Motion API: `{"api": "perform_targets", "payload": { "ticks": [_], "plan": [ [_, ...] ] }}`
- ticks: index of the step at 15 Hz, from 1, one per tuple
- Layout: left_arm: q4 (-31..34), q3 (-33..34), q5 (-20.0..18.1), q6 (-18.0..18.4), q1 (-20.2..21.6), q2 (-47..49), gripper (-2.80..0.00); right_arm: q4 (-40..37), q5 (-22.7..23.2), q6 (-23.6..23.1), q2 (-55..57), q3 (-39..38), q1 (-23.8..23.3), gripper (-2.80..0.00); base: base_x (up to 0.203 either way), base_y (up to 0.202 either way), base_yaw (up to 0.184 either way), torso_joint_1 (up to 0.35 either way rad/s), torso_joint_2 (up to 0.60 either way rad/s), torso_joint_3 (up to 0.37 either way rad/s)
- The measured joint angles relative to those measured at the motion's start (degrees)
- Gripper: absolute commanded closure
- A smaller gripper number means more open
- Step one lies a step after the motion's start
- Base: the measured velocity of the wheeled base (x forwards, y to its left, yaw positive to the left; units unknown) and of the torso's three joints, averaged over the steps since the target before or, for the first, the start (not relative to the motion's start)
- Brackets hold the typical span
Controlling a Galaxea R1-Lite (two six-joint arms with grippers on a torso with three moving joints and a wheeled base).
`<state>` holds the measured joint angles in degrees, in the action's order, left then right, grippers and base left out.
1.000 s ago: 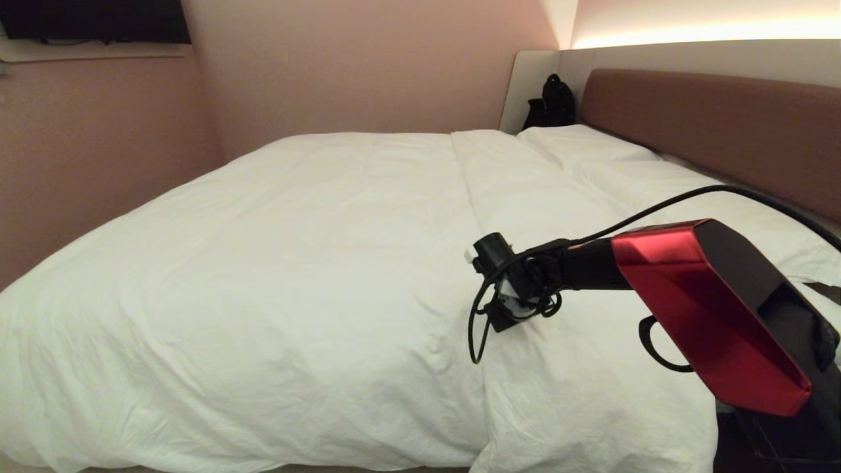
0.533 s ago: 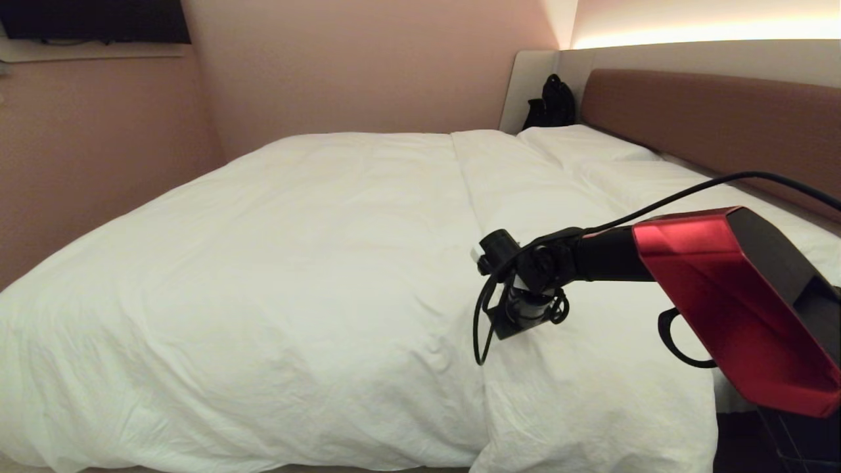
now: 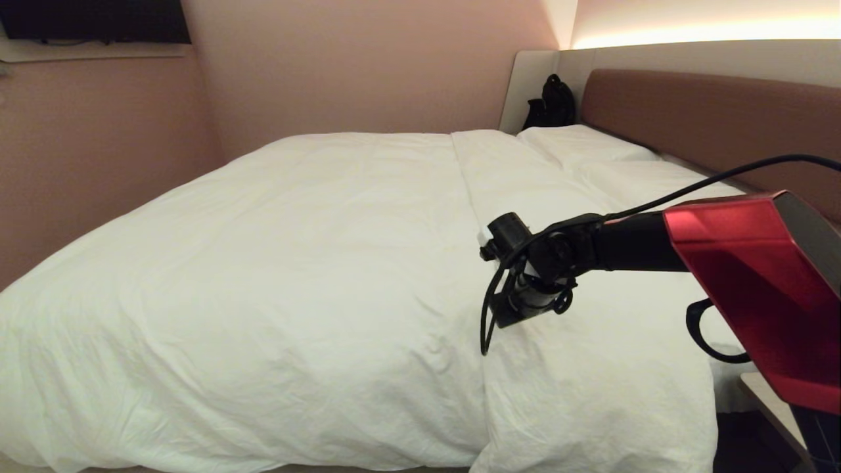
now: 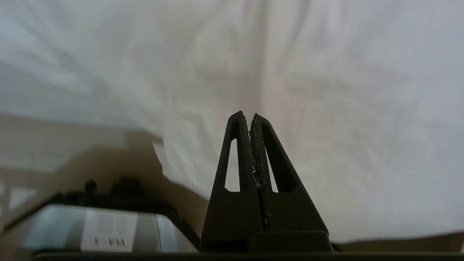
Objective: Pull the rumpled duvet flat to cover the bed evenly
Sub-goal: Flatten the corners of the folded blanket
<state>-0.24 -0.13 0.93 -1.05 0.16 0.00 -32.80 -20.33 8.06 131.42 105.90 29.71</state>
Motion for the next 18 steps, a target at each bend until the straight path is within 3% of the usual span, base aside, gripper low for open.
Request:
{"api": "perform_targets", "payload": {
  "ticks": [7,14,18],
  "plan": [
    [0.02,0.0,0.01,0.0,0.0,0.0,0.0,14.31,-0.85,-4.44,3.91,3.91,-1.96,0.0,0.0,0.0,0.0,0.0,0.0,0.0],
    [0.0,-0.02,0.01,-0.02,-0.02,0.0,0.0,28.48,-5.89,-10.05,9.74,3.97,-4.65,0.0,0.0,0.0,0.0,0.0,0.0,0.0],
    [0.0,-0.02,0.01,-0.02,0.0,0.0,0.0,32.57,-6.14,-10.75,11.17,3.6,-4.77,0.0,0.0,0.0,0.0,0.0,0.0,0.0]
  ]
}}
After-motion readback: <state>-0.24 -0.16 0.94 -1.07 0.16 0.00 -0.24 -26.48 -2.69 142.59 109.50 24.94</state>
